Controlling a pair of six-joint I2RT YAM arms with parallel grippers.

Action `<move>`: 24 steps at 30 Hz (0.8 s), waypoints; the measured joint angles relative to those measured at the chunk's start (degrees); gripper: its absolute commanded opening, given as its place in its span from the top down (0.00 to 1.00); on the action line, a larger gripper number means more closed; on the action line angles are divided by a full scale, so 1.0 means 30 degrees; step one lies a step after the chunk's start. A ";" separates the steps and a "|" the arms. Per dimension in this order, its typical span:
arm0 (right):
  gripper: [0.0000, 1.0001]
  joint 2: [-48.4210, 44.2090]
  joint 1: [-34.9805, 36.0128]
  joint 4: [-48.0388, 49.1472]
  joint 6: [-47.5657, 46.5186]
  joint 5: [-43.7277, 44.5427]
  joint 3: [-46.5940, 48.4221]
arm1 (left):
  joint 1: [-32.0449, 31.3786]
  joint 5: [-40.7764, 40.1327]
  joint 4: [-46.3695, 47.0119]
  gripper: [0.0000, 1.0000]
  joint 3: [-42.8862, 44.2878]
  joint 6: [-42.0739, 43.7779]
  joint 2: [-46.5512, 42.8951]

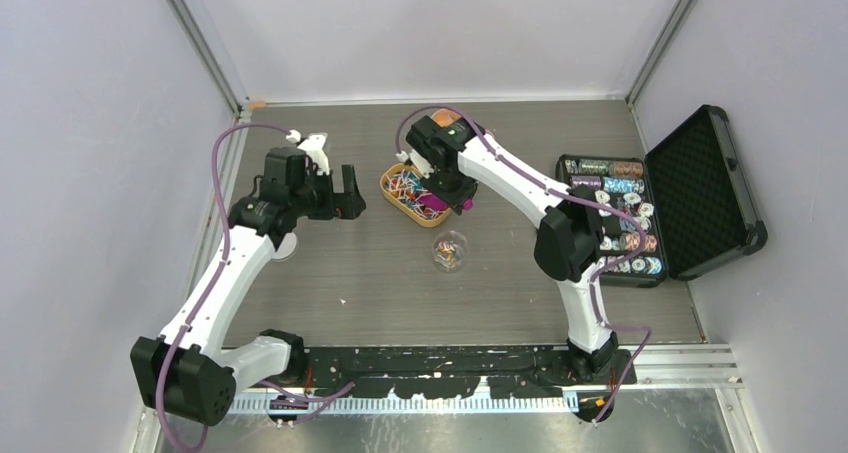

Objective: Pack the candies
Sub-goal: Scoop the fake candies from the storage box.

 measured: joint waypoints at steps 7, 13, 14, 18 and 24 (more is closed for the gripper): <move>1.00 -0.1945 0.0022 0.3402 -0.0189 0.0051 -0.3468 | 0.0000 -0.0342 -0.0007 0.00 -0.0036 0.0051 0.0000; 1.00 -0.2550 0.0036 0.4903 -0.0474 -0.0029 -0.4575 | 0.0000 -0.0474 -0.0007 0.00 -0.0051 0.0102 -0.0066; 1.00 -0.2550 0.0051 0.5122 -0.0488 -0.0036 -0.4641 | 0.0000 -0.0510 0.0000 0.00 -0.0080 0.0102 -0.0138; 1.00 -0.2557 0.0080 0.5923 -0.0561 -0.0117 -0.5005 | 0.0000 -0.0787 -0.0015 0.00 -0.0248 0.0109 -0.0430; 1.00 -0.2659 0.0087 0.7504 -0.0627 -0.0153 -0.6200 | 0.0000 -0.1020 -0.0022 0.00 -0.0291 0.0102 -0.0444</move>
